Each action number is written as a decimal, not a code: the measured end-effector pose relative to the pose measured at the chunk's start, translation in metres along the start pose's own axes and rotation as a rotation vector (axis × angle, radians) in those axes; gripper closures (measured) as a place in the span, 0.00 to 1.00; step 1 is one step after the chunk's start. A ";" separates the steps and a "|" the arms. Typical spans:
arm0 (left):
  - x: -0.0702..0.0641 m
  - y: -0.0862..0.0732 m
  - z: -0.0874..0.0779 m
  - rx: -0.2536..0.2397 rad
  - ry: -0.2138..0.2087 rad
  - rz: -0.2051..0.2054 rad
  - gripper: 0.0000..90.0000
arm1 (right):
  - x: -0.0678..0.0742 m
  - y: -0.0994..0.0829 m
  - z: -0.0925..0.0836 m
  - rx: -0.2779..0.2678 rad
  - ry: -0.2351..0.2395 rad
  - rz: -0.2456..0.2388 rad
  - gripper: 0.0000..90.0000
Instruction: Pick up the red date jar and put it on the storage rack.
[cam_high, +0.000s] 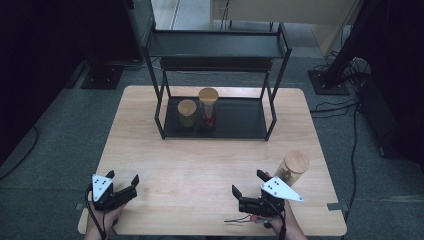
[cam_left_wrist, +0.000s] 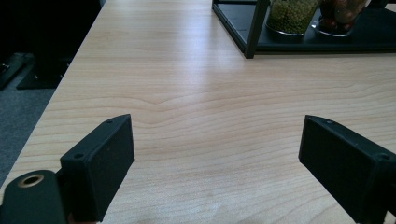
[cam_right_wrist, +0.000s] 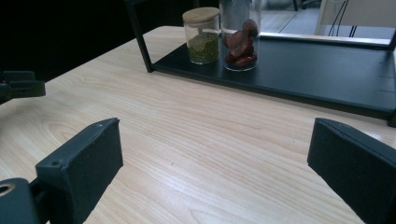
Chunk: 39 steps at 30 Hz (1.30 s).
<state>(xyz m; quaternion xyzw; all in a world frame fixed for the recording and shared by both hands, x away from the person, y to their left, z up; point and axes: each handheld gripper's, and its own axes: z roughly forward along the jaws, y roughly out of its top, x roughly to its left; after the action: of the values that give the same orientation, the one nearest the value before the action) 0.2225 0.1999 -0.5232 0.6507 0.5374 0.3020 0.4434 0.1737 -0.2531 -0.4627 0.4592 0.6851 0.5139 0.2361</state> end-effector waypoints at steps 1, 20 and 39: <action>0.000 0.000 0.000 0.000 0.001 0.001 0.12 | -0.001 -0.001 -0.002 -0.004 -0.005 0.004 0.03; 0.000 0.000 0.000 0.000 0.006 0.000 0.12 | -0.026 -0.021 -0.037 0.009 -0.130 0.037 0.07; -0.001 0.000 0.000 -0.002 0.010 0.001 0.12 | -0.053 -0.039 -0.064 0.005 -0.238 0.046 0.06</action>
<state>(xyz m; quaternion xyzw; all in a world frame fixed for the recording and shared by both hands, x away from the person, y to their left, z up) 0.2222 0.1994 -0.5231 0.6491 0.5388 0.3060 0.4412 0.1328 -0.3328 -0.4836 0.5329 0.6429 0.4594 0.3028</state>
